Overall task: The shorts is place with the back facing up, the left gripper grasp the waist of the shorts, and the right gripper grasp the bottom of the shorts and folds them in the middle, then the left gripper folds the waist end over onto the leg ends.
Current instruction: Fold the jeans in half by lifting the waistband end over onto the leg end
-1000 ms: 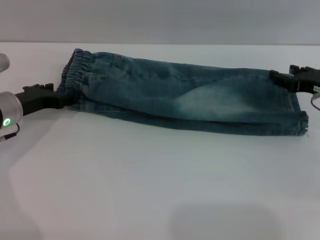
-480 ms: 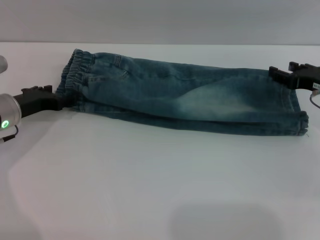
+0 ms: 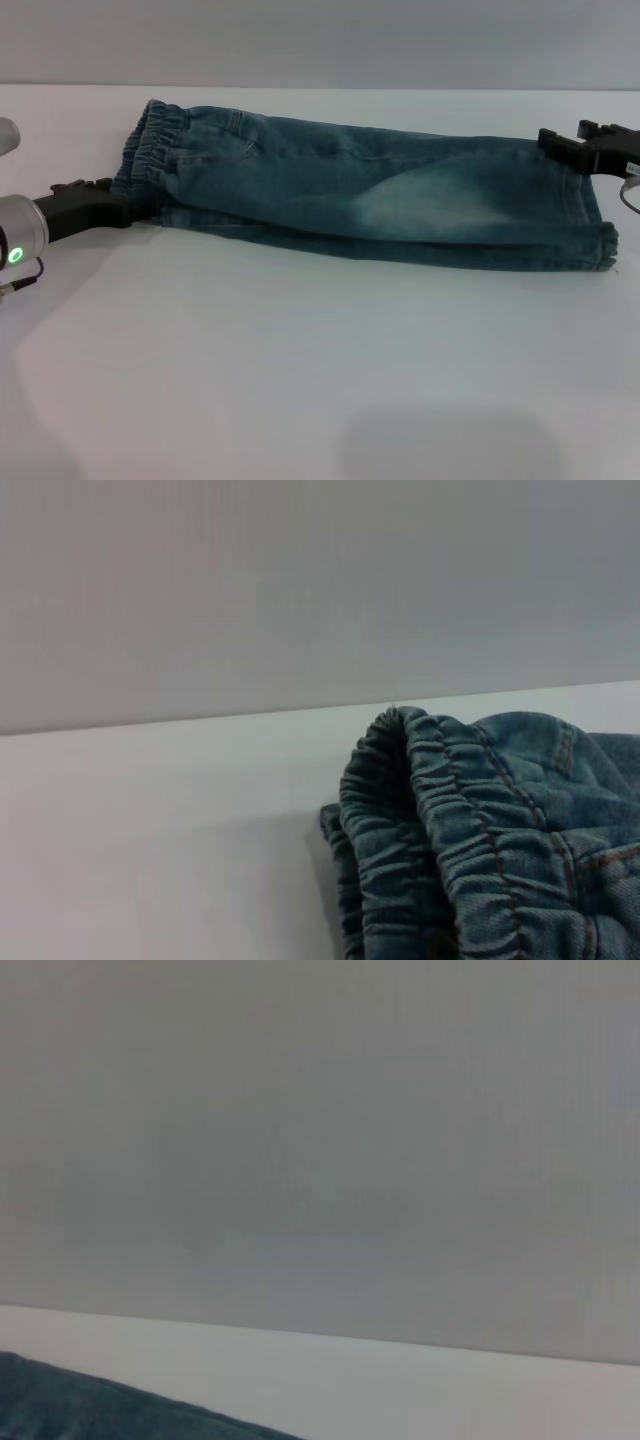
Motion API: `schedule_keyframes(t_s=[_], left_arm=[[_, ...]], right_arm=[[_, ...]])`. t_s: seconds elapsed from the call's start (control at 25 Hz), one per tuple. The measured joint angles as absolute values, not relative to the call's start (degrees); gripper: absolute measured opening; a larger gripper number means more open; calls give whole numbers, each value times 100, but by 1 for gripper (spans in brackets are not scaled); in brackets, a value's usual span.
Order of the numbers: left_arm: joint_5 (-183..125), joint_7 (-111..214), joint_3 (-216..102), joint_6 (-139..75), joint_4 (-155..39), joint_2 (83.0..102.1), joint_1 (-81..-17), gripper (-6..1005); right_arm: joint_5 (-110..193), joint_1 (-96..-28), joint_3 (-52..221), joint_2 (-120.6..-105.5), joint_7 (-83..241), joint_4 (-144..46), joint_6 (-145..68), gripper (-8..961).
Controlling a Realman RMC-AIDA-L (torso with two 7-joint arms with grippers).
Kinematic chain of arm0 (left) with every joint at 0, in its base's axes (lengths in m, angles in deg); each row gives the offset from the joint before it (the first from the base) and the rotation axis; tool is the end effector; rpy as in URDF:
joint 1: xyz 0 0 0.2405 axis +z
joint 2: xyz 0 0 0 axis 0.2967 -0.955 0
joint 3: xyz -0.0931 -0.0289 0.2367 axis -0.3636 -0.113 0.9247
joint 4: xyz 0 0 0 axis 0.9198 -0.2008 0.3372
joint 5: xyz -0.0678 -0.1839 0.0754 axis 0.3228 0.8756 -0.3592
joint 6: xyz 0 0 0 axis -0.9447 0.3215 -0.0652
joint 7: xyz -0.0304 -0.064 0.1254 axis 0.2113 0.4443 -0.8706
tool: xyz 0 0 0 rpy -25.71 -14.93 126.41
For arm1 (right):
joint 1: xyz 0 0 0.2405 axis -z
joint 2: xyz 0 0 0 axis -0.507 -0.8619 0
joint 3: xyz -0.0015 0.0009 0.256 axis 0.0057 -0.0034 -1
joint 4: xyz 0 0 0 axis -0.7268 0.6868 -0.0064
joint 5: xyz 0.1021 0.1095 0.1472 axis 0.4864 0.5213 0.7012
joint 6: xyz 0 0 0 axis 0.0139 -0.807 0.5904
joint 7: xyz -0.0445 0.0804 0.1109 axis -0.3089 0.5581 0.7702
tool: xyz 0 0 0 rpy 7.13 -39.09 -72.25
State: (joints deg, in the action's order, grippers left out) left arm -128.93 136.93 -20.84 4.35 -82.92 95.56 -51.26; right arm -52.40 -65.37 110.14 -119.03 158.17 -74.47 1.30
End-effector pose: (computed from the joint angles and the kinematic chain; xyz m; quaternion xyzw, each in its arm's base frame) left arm -0.3344 0.3935 -0.0038 -0.8277 -0.3910 -0.1142 0.3860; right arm 0.3191 0.4066 0.0203 -0.8064 0.3759 0.1900 0.4150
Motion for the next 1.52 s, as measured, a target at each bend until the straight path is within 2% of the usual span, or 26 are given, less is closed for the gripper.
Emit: schedule_keyframes(t_s=[0.68, 0.92, 1.52], left_arm=[[-12888, 13715, -2047, 768, -8333, 9542, -5129, 744], [-12887, 13646, -2039, 817, -8343, 9539, -5067, 522], [-12888, 13636, -2071, 1026, -8406, 9545, -4993, 163]], right_arm=[[-5237, -6580, 11009, -11894, 15748, -7412, 89, 633], [-5237, -6573, 10972, -11898, 15747, -7412, 88, 633], [-5238, -6559, 10960, -11904, 15746, -7390, 83, 634]])
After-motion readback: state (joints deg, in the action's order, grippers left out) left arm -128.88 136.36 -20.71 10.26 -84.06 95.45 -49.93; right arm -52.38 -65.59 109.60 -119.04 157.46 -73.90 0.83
